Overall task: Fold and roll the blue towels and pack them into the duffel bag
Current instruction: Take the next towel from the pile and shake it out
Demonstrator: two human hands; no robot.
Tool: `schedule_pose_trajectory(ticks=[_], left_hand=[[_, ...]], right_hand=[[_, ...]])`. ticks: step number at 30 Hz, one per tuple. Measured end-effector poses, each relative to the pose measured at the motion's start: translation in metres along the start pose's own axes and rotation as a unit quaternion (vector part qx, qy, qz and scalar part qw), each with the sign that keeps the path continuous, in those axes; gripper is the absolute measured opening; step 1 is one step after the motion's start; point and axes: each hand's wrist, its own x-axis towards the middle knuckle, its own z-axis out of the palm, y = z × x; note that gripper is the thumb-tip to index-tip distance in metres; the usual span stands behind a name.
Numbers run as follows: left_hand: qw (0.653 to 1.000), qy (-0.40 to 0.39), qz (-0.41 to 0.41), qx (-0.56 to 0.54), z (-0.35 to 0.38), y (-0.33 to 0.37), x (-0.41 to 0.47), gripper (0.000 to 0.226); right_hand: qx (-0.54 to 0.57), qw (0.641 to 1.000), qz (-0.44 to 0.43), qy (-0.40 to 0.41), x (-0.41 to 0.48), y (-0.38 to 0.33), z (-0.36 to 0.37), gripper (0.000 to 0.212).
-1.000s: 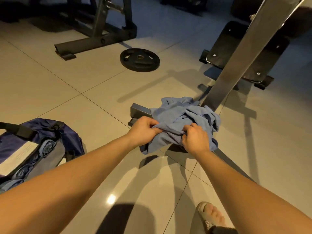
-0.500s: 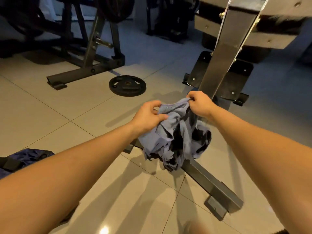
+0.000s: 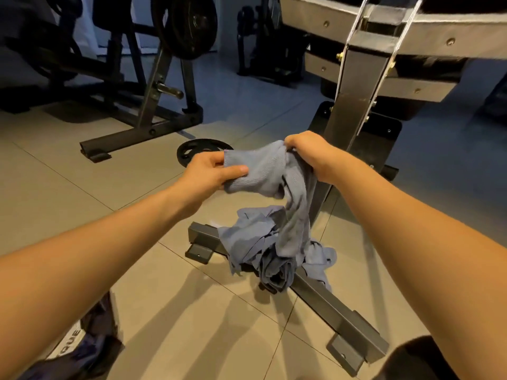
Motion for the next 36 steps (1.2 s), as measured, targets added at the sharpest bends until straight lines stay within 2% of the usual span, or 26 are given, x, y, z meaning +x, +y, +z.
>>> schedule_pose_trajectory(ticks=[5, 8, 10, 12, 16, 17, 21, 24, 26, 27, 30, 31, 34, 36], left_hand=[[0.998, 0.03, -0.053, -0.018, -0.056, 0.025, -0.037, 0.023], [0.989, 0.11, -0.094, -0.037, -0.092, 0.03, -0.055, 0.018], [0.977, 0.169, -0.12, -0.051, -0.115, 0.027, -0.067, 0.017], [0.968, 0.204, -0.14, -0.042, -0.135, 0.02, -0.078, 0.019], [0.957, 0.245, -0.155, -0.029, -0.162, 0.007, -0.097, 0.016], [0.956, 0.251, -0.152, -0.028, -0.166, 0.006, -0.1, 0.017], [0.961, 0.241, -0.132, -0.043, -0.173, 0.011, -0.108, 0.022], [0.969, 0.224, -0.104, -0.029, -0.174, 0.015, -0.113, 0.017], [0.978, 0.193, -0.084, 0.008, -0.173, 0.016, -0.118, 0.02], [0.981, 0.177, -0.074, 0.029, -0.173, 0.017, -0.12, 0.023], [0.985, 0.154, -0.047, 0.059, -0.177, 0.025, -0.125, 0.033], [0.985, 0.157, -0.039, 0.064, -0.179, 0.028, -0.127, 0.038], [0.983, 0.17, -0.025, 0.072, -0.191, 0.036, -0.134, 0.039], [0.976, 0.199, -0.033, 0.079, -0.203, 0.034, -0.139, 0.032]], right_hand=[[0.011, 0.981, 0.015, -0.193, -0.029, -0.022, 0.038, 0.021], [-0.046, 0.954, -0.005, -0.297, -0.038, -0.028, 0.067, 0.055], [-0.126, 0.943, -0.054, -0.302, -0.046, -0.028, 0.096, 0.064], [-0.205, 0.932, -0.131, -0.269, -0.05, -0.025, 0.122, 0.065], [-0.276, 0.895, -0.25, -0.245, -0.053, -0.016, 0.159, 0.014], [-0.289, 0.887, -0.263, -0.247, -0.054, -0.014, 0.164, 0.009], [-0.356, 0.858, -0.277, -0.246, -0.054, -0.01, 0.18, 0.027], [-0.247, 0.914, -0.223, -0.231, -0.056, -0.018, 0.188, 0.028], [-0.157, 0.94, -0.178, -0.247, -0.058, -0.017, 0.2, 0.018], [-0.128, 0.941, -0.166, -0.265, -0.06, -0.017, 0.209, 0.01], [-0.095, 0.929, -0.165, -0.316, -0.072, -0.02, 0.241, 0.044], [-0.081, 0.926, -0.167, -0.328, -0.077, -0.023, 0.251, 0.046], [-0.049, 0.926, -0.148, -0.343, -0.082, -0.023, 0.274, 0.032], [-0.049, 0.929, -0.145, -0.336, -0.081, -0.02, 0.279, 0.032]])
